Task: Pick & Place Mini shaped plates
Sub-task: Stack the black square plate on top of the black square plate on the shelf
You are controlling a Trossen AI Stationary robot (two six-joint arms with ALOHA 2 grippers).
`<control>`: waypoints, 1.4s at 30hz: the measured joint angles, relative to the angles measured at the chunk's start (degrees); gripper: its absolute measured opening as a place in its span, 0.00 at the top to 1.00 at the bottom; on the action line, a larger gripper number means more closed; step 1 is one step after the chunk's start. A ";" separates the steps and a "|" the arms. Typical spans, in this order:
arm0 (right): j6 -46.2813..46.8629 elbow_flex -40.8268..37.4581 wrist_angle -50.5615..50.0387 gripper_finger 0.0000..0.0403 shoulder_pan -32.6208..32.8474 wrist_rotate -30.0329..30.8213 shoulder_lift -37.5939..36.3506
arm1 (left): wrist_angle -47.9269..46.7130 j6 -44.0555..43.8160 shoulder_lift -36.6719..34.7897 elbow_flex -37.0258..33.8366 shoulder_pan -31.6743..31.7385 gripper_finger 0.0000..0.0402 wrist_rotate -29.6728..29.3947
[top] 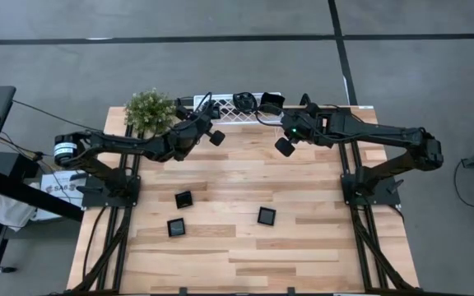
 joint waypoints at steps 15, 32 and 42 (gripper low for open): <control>0.00 0.00 -0.22 0.84 -0.01 -0.04 0.00 | 3.11 2.33 2.23 -0.04 -0.35 0.95 -0.26; 0.01 0.00 -0.22 0.84 0.11 -0.17 0.00 | 2.63 2.33 2.23 -0.04 0.75 0.94 0.07; 0.04 0.00 -0.26 0.84 0.11 -1.72 0.00 | 2.37 2.18 2.23 -0.04 0.75 0.77 0.11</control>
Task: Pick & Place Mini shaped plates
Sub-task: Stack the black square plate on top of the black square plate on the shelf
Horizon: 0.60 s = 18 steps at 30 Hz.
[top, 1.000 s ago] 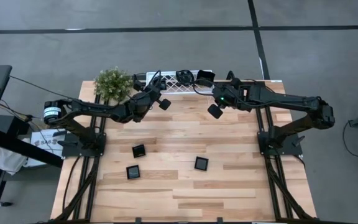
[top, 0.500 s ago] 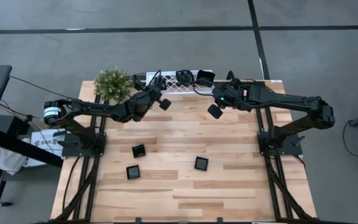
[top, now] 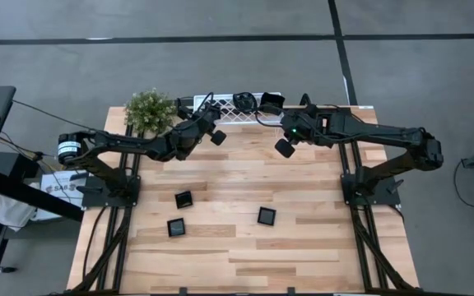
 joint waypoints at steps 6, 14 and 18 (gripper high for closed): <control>0.00 0.00 -0.07 0.84 0.00 0.01 0.00 | 0.04 -0.04 -0.02 0.00 0.01 0.68 0.75; -0.02 0.00 -0.17 0.84 0.00 0.01 0.01 | -0.03 1.87 -0.16 0.00 -0.96 0.65 2.17; 0.00 0.00 -0.20 0.84 0.00 0.01 0.00 | -0.08 7.57 -1.18 0.02 -3.69 0.66 -6.02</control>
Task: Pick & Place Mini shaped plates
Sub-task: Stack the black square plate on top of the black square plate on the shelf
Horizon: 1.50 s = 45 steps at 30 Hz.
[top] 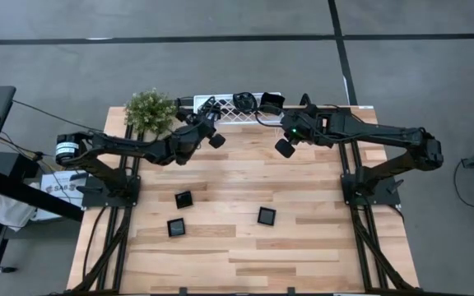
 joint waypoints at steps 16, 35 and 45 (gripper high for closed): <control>-0.01 0.00 0.45 0.84 0.00 -0.65 0.00 | 1.65 18.88 -5.11 0.02 4.13 0.77 -13.43; -0.01 0.00 0.50 0.84 0.00 -1.14 0.01 | 2.36 23.21 -5.05 0.02 13.22 0.91 -5.53; -0.01 0.00 0.50 0.84 0.00 -1.16 0.00 | 3.13 18.07 -1.74 0.02 14.05 0.98 -2.08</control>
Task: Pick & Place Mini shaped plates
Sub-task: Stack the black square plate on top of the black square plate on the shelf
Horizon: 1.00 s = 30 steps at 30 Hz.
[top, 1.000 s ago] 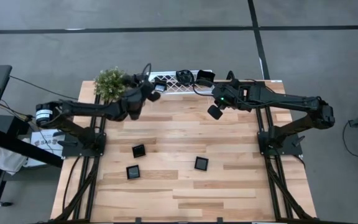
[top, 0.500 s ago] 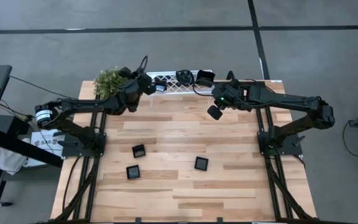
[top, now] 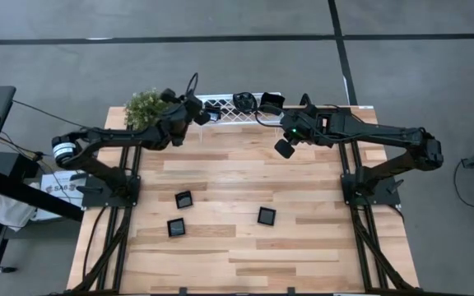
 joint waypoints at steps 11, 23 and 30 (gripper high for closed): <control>0.00 0.00 0.00 0.84 0.00 -0.13 0.02 | 3.68 -2.23 1.98 0.00 1.52 0.98 1.21; 0.00 0.00 -0.02 0.84 0.00 -0.13 0.00 | 4.05 -10.04 1.98 0.00 1.40 0.98 7.84; 0.00 0.00 -0.04 0.84 0.00 -0.13 0.00 | 4.70 -5.30 1.96 0.00 1.40 0.98 1.11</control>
